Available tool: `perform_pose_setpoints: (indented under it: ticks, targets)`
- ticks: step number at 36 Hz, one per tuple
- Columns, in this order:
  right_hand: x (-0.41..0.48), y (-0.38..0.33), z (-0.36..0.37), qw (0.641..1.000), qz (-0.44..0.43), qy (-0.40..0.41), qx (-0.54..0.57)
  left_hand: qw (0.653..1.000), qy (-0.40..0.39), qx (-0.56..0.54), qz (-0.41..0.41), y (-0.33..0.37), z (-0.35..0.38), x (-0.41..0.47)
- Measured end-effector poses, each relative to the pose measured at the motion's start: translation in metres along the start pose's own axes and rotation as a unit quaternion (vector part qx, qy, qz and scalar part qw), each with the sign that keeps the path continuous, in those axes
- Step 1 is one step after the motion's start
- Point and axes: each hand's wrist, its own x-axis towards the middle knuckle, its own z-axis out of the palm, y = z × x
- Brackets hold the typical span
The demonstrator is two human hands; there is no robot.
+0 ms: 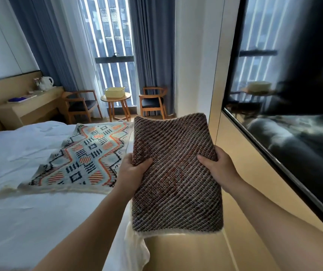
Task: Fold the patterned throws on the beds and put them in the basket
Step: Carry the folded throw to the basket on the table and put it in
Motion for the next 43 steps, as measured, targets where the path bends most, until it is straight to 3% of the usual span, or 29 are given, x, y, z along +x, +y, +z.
perform_pose_setpoints:
  ticks: [17, 33, 43]
  targets:
    - [0.236, 0.043, 0.036, 1.000, 0.000, 0.005, -0.019, 1.000, 0.009, 0.013, -0.008, -0.028, 0.036, 0.240]
    - [0.532, 0.098, 0.008, 0.996, -0.027, -0.077, -0.036, 0.994, 0.106, 0.030, -0.010, -0.058, 0.148, 0.481]
    - [0.657, 0.115, 0.027, 0.992, -0.039, -0.103, -0.061, 0.993, 0.116, 0.013, -0.027, -0.076, 0.166, 0.599]
